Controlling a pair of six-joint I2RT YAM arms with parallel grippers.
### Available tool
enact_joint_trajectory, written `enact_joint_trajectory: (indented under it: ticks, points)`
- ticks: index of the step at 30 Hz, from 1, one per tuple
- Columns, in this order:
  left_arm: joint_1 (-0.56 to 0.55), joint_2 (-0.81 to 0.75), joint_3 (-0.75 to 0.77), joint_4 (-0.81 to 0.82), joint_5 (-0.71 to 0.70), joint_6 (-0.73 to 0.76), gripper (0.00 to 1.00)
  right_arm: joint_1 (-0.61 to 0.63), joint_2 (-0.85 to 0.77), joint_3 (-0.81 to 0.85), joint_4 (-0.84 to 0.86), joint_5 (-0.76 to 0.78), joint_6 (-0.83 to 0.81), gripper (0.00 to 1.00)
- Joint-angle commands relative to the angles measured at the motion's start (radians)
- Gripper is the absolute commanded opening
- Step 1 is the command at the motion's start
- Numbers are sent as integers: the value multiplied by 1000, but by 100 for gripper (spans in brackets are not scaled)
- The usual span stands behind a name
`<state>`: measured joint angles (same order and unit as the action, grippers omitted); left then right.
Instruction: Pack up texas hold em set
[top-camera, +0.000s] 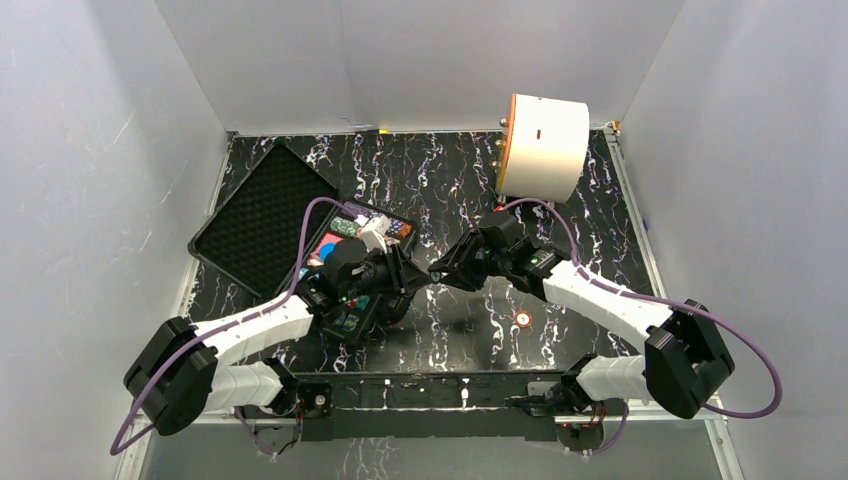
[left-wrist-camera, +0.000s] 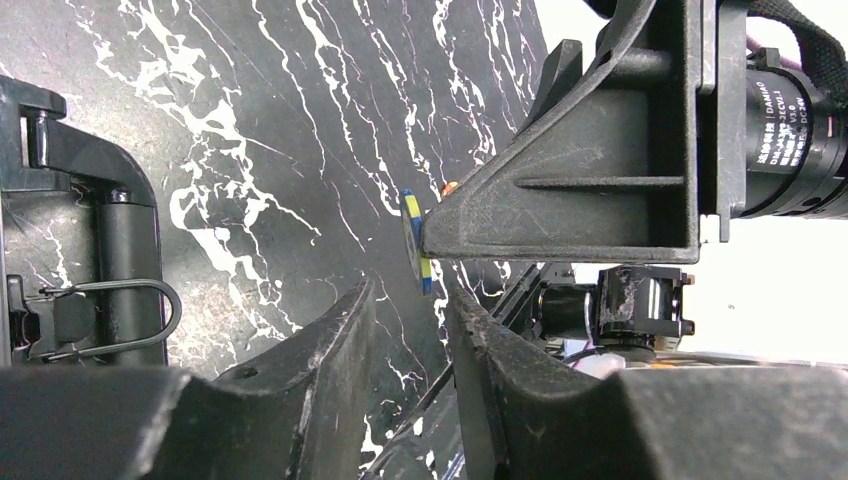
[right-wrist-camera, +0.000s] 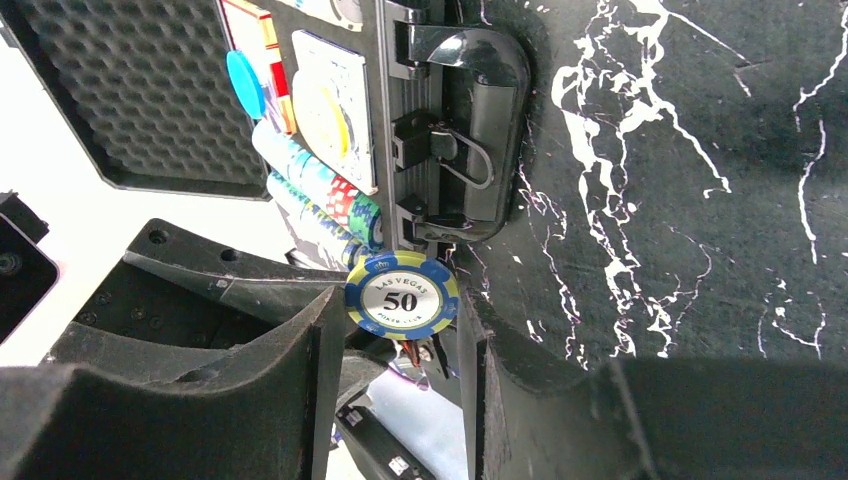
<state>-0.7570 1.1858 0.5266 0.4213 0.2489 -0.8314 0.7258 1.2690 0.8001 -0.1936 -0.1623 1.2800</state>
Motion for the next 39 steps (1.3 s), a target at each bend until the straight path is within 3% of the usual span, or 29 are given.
enact_joint_trajectory:
  ticks: [1,7,15,17,21,24,34,37,39]
  points:
    - [-7,-3,33,68,-9,1,31,-6,-13,-2,65,-23,16,46]
    - [-8,27,41,104,-12,-14,28,-6,2,-2,82,-48,23,46]
    - [-8,55,58,121,-42,8,0,-6,14,0,88,-54,15,47]
    - [-8,57,80,60,-52,33,0,-6,20,9,79,-51,-6,53]
    - [-8,41,159,-172,-84,146,0,-9,30,62,3,-1,-88,75]
    - [-8,34,246,-446,-104,248,0,-17,27,109,-79,69,-155,81]
    - [-8,58,530,-1293,-266,382,0,-43,-28,96,-147,189,-197,84]
    - [-8,89,544,-1436,-229,392,0,-47,-4,73,-129,157,-184,83]
    - [-8,89,537,-1432,-238,394,0,-47,10,76,-127,139,-183,83]
